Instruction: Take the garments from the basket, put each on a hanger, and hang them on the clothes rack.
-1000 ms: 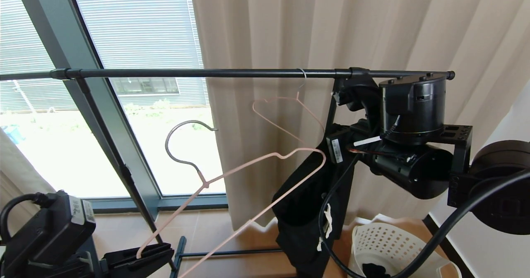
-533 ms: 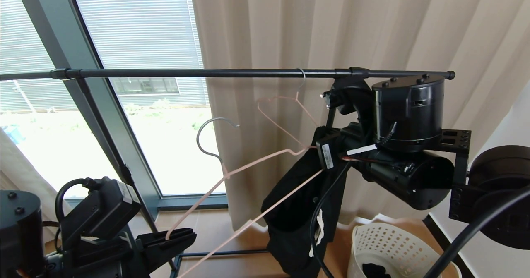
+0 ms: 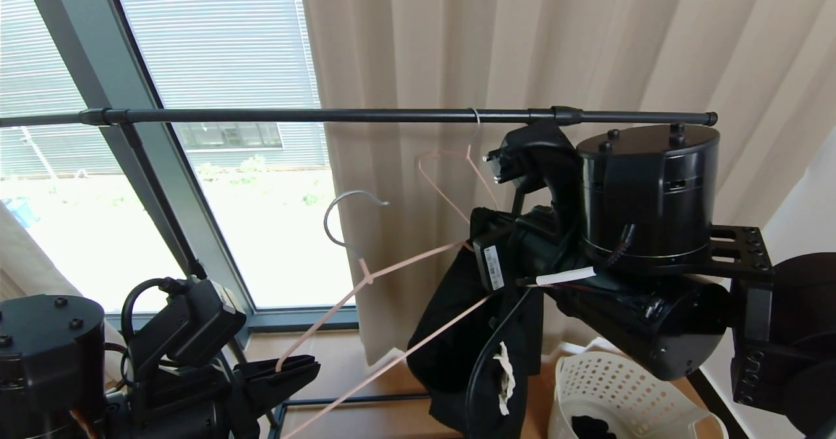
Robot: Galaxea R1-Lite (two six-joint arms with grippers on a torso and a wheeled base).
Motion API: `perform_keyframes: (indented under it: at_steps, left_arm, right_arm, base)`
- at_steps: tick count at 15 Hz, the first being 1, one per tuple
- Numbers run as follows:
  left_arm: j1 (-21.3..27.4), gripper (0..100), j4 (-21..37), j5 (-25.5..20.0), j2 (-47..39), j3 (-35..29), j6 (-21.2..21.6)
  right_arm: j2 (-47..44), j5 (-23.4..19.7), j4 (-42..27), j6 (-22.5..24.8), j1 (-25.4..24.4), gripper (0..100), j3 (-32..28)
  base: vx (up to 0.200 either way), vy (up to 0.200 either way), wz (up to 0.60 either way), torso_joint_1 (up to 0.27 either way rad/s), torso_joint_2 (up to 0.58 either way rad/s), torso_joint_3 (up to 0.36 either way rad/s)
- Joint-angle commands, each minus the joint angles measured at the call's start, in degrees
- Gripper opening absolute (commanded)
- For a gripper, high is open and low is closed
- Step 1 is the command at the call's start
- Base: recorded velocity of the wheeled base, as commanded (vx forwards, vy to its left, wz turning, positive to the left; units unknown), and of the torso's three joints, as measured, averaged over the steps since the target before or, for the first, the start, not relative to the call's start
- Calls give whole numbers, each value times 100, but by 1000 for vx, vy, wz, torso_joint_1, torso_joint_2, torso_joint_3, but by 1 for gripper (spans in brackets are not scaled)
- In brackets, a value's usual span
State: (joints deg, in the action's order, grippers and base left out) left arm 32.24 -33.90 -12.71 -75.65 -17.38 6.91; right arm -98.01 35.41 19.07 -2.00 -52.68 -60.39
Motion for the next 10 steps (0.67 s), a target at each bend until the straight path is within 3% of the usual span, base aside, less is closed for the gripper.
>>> perform_keyframes:
  at_steps: [1, 4, 10]
  left_arm:
    - [-25, 0, -2, 32, 60, 42, 3]
    - [-210, 0, -2, 155, 253, 86, -6]
    - [-245, 0, -222, 779, 315, -63, -225]
  right_arm:
    - [63, 89, 9, -20, -76, 0, -8]
    - [72, 97, 27, -134, 196, 0, -122]
    - [81, 106, -8, -160, 170, 0, -175]
  base:
    - [0, 0, 0, 0, 0, 0]
    - [0, 0, 0, 0, 0, 0]
    - [0, 0, 0, 0, 0, 0]
